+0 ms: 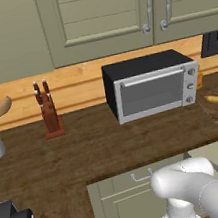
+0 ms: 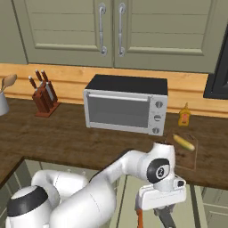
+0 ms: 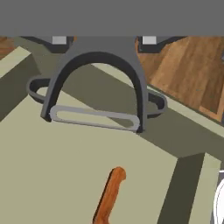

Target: Place the appropriate cutting tool for cutting the cucumber skin on the cutting board.

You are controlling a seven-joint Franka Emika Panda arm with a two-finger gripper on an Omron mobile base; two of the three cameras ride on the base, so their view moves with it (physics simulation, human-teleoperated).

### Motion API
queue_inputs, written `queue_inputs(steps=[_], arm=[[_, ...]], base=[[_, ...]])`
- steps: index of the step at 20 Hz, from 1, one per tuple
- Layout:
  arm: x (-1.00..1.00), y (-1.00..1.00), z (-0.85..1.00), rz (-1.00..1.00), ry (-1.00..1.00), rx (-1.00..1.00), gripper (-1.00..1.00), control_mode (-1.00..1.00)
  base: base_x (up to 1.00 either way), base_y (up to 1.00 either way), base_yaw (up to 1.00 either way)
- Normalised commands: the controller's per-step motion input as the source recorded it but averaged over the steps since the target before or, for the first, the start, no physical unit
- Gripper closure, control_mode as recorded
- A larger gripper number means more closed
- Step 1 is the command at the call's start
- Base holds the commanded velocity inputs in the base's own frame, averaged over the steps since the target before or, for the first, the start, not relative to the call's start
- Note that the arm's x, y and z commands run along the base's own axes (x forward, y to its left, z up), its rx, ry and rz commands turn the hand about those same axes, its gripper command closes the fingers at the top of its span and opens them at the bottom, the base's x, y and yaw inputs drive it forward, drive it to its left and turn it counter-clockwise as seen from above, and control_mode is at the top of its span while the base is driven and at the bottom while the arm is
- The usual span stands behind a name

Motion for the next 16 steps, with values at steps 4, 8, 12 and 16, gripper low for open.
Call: queue_inputs(steps=[4, 8, 12, 16], arm=[[-0.59, 0.02, 1.00, 0.17, 0.00, 0.00, 1.00, -1.00], [-0.23, 0.00, 1.00, 0.16, 0.00, 0.00, 1.00, -1.00], [0.06, 0.00, 0.99, 0.14, 0.00, 0.00, 1.00, -1.00], [0.51, -0.08, 0.73, 0.11, 0.00, 0.01, 1.00, -1.00]], base=[[0.00, 0.00, 0.00], [0.00, 0.00, 0.00], [0.00, 0.00, 0.00], [0.00, 0.00, 0.00]])
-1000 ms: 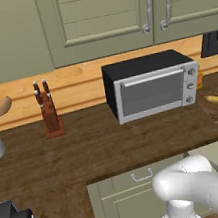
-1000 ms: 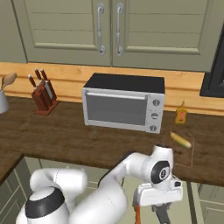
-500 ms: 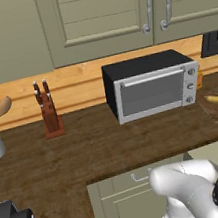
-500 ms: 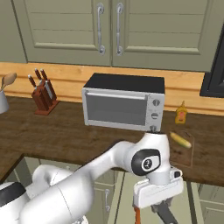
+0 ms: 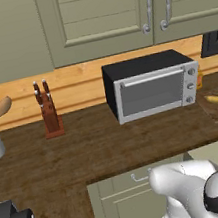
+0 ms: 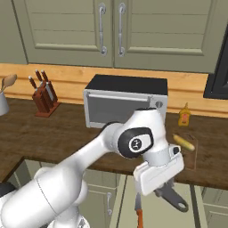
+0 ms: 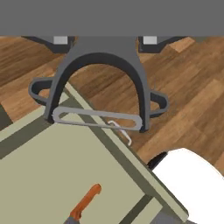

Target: Place the appropriate cutting tool for cutting the cucumber skin on the cutting board.

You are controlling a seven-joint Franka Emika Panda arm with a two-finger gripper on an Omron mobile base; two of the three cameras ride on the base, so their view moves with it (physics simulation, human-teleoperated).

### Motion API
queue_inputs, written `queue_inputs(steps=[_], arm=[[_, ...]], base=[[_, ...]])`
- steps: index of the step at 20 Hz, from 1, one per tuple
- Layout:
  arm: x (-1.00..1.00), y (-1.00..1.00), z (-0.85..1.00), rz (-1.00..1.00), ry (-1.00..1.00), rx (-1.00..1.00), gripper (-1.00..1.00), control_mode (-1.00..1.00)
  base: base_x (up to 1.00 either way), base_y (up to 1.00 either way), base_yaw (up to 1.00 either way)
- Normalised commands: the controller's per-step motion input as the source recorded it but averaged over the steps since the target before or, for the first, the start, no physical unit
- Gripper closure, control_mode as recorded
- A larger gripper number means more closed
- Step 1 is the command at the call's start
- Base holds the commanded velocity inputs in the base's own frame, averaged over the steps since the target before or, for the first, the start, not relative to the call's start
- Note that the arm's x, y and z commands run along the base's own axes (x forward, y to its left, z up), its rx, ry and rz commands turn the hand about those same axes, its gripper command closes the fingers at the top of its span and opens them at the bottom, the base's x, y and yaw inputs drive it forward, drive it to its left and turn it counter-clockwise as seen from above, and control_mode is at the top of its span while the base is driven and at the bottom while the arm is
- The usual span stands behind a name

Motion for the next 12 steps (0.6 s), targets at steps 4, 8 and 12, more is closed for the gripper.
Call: queue_inputs(steps=[4, 8, 12], arm=[[0.72, -0.34, 0.26, 0.08, 0.00, 0.07, 1.00, -1.00], [0.66, -0.37, 0.00, 0.05, -0.04, 0.12, 1.00, -1.00], [0.54, -0.20, -0.12, 0.05, -0.11, 0.05, 1.00, -1.00]], base=[[0.00, 0.00, 0.00], [0.00, 0.00, 0.00], [0.00, 0.00, 0.00]])
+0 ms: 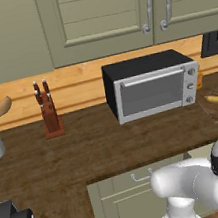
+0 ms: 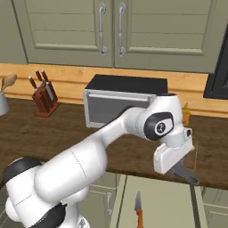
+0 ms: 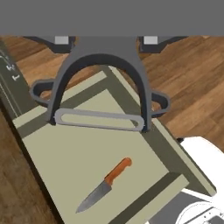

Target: Place the appropriate cutting tool for cutting the cucumber skin on the cutting board.

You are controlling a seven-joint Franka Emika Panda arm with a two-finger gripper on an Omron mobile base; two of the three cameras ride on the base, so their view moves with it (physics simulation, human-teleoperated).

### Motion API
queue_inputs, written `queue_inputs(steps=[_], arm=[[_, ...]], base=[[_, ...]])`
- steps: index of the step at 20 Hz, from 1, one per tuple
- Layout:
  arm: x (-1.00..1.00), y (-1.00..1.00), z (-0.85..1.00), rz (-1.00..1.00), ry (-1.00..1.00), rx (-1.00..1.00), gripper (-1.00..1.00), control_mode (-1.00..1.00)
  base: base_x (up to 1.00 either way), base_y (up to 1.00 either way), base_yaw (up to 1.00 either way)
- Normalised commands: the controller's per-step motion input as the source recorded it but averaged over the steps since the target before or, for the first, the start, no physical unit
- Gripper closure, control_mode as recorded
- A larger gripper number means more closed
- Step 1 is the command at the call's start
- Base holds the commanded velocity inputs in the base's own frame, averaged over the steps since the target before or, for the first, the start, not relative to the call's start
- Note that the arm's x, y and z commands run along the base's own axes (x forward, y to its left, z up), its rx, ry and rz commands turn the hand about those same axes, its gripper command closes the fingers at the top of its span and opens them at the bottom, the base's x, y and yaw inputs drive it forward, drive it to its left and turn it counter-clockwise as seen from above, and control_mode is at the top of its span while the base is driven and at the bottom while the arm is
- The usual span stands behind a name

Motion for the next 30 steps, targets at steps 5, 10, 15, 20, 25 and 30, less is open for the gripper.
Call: queue_inputs(steps=[5, 10, 15, 20, 25, 30], arm=[[0.65, -0.09, -0.37, 0.02, -0.17, 0.01, 1.00, -1.00], [0.64, 0.00, -0.49, 0.00, -0.20, 0.00, 1.00, -1.00], [0.69, -0.14, -0.31, 0.00, -0.16, 0.00, 1.00, -1.00], [0.57, -0.22, -0.30, 0.00, -0.08, 0.00, 1.00, -1.00], [0.52, -0.15, -0.17, 0.00, -0.01, 0.04, 1.00, -1.00], [0.49, -0.14, -0.09, 0.00, 0.01, 0.06, 1.00, -1.00]], base=[[0.00, 0.00, 0.00], [0.00, 0.00, 0.00], [0.00, 0.00, 0.00], [0.00, 0.00, 0.00], [0.00, 0.00, 0.00], [0.00, 0.00, 0.00]])
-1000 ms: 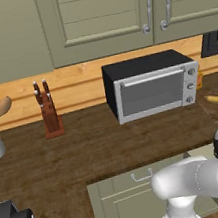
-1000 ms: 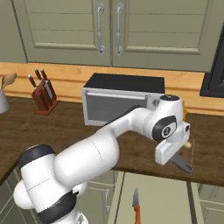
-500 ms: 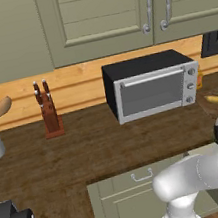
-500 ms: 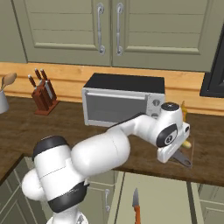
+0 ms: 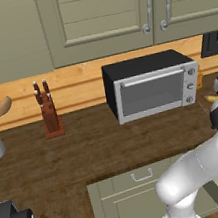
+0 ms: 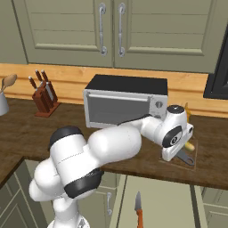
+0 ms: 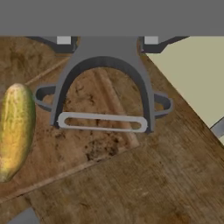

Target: Place the appropriate cutting tool for cutting the cucumber skin on the cutting board.

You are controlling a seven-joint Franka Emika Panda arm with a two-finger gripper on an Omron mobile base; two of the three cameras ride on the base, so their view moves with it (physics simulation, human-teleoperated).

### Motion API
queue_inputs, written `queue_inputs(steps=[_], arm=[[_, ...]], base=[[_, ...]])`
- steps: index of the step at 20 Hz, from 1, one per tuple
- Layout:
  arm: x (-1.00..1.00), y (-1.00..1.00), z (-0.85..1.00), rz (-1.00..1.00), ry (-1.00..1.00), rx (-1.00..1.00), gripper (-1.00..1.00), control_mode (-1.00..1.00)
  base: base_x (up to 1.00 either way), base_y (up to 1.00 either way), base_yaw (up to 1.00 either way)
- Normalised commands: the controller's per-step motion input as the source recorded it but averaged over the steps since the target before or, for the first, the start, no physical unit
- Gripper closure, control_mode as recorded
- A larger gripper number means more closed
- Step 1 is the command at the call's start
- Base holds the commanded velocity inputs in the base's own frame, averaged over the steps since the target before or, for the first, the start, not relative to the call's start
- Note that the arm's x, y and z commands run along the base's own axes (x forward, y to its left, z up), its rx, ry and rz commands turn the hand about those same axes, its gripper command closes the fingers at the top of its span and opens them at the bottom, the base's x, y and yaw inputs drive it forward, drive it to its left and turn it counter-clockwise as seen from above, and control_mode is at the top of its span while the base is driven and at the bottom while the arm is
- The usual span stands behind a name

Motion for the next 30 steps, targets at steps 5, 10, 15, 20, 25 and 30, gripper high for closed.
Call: queue_inputs(steps=[5, 10, 15, 20, 25, 30], arm=[[0.46, -0.09, -0.20, 0.00, 0.02, 0.06, 1.00, -1.00], [0.36, -0.03, -0.38, 0.00, 0.02, 0.01, 1.00, -1.00], [0.21, -0.09, -0.45, 0.00, 0.00, 0.00, 1.00, -1.00], [0.01, -0.02, -0.40, 0.00, 0.00, 0.00, 1.00, -1.00], [0.00, 0.00, -0.35, 0.00, -0.01, 0.00, -1.00, -1.00], [-0.03, 0.00, -0.03, 0.00, -0.06, 0.01, -1.00, -1.00]], base=[[0.00, 0.00, 0.00], [0.00, 0.00, 0.00], [0.00, 0.00, 0.00], [0.00, 0.00, 0.00], [0.00, 0.00, 0.00], [0.00, 0.00, 0.00]])
